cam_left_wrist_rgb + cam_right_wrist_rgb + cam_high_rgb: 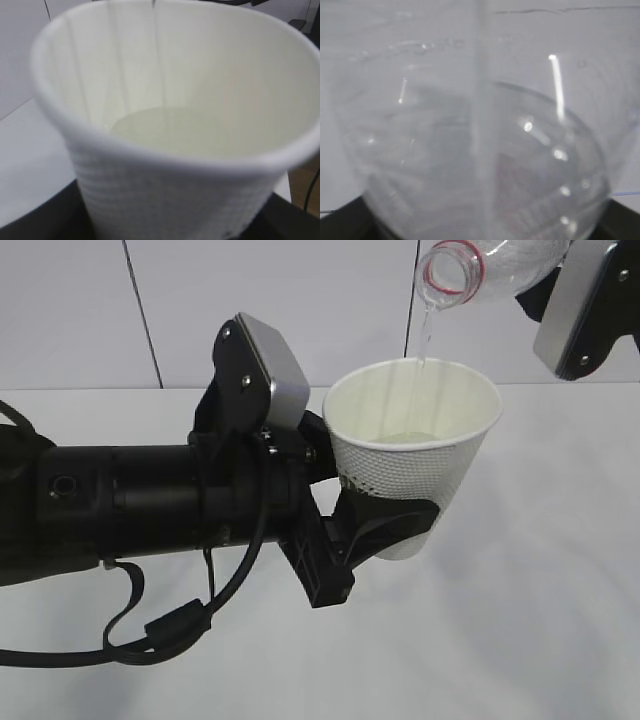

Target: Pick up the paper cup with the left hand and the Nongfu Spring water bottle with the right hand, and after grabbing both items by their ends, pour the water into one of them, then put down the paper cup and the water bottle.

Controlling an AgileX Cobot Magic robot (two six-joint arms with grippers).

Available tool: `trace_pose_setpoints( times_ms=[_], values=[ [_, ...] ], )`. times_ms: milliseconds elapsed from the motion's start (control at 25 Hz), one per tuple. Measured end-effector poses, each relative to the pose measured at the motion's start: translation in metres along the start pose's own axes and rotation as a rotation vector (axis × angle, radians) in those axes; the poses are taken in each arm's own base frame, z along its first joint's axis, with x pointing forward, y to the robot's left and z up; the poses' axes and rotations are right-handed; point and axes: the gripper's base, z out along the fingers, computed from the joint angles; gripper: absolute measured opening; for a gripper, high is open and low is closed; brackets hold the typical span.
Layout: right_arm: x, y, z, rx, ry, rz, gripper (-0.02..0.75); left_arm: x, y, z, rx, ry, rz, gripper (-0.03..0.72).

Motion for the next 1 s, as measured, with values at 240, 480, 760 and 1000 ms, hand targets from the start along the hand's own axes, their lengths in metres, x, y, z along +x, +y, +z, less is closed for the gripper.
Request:
trace_pose_setpoints(
  times_ms=[240, 480, 760, 1000],
  values=[
    [0.0000, 0.0000, 0.0000, 0.000, 0.000, 0.000, 0.519, 0.0000, 0.0000, 0.0000, 0.000, 0.000, 0.000, 0.487],
    [0.0000, 0.0000, 0.0000, 0.000, 0.000, 0.000, 0.519, 0.0000, 0.0000, 0.0000, 0.000, 0.000, 0.000, 0.487],
    [0.0000, 0.0000, 0.0000, 0.000, 0.000, 0.000, 0.519, 0.0024, 0.0013, 0.0000, -0.014, 0.026, 0.000, 0.487],
    [-0.0003, 0.0003, 0.0000, -0.003, -0.003, -0.005, 0.519, 0.0024, 0.0013, 0.0000, -0.014, 0.026, 0.000, 0.487]
  ],
)
